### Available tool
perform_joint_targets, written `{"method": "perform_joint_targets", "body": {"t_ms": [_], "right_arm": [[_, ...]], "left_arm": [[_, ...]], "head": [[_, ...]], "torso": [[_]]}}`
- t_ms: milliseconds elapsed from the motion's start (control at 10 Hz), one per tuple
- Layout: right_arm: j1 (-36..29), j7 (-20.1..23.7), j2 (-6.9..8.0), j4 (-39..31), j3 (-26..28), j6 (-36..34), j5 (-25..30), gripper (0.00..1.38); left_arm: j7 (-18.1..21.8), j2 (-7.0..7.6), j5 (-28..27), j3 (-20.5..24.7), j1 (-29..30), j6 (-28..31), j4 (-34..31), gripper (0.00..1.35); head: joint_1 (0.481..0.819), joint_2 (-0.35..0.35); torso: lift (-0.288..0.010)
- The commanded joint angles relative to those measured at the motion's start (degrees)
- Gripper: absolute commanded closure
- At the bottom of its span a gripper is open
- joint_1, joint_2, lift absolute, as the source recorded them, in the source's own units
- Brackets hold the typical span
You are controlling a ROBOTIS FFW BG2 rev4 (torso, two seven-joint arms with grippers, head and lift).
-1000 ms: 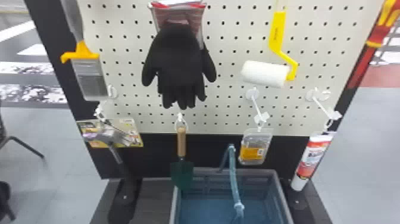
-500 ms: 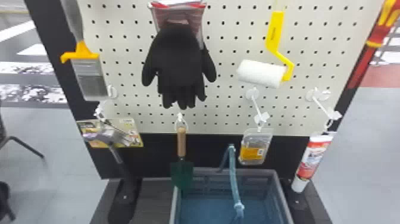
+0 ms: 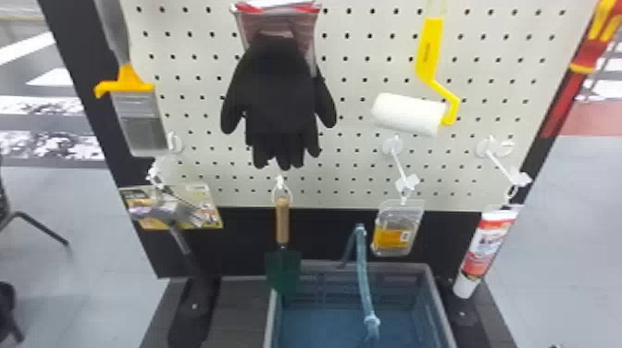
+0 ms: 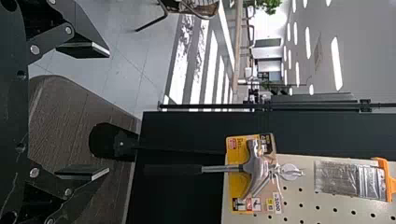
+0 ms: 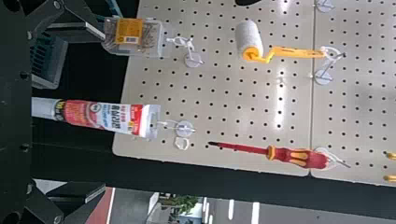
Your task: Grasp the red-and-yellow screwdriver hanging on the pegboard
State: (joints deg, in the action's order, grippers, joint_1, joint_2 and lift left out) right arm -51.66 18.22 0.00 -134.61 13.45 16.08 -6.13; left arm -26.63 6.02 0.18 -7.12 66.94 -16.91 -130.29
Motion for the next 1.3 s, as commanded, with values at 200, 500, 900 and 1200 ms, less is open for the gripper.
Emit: {"method": "perform_joint_targets", "body": {"t_ms": [200, 500, 900, 1200], "right_arm": [[1.79, -0.73, 0.05, -3.84, 0.0, -2.46, 0.07, 0.17], [4.75, -2.4, 0.05, -7.78, 0.17, -5.01, 0.16, 0.17], [8.44, -4.16, 0.05, -12.28, 0.35, -8.7, -0.46, 0.16], [12.37, -5.04, -0.7, -15.23, 1.23, -11.42, -0.28, 0.16]], "left_arm": [[0.0, 0.05, 0.17, 0.08, 0.15, 0.03, 0.0, 0.4], [0.0, 0.14, 0.26, 0.0, 0.15, 0.21, 0.14, 0.4], [0.0, 0.14, 0.35, 0.08, 0.4, 0.21, 0.0, 0.4], [0.0, 0.14, 0.44, 0.0, 0.4, 0.29, 0.0, 0.4]], "head": [[0.549, 0.0], [0.549, 0.0], [0.549, 0.0], [0.549, 0.0]], "torso": [[-0.1], [-0.1], [-0.1], [-0.1]]}}
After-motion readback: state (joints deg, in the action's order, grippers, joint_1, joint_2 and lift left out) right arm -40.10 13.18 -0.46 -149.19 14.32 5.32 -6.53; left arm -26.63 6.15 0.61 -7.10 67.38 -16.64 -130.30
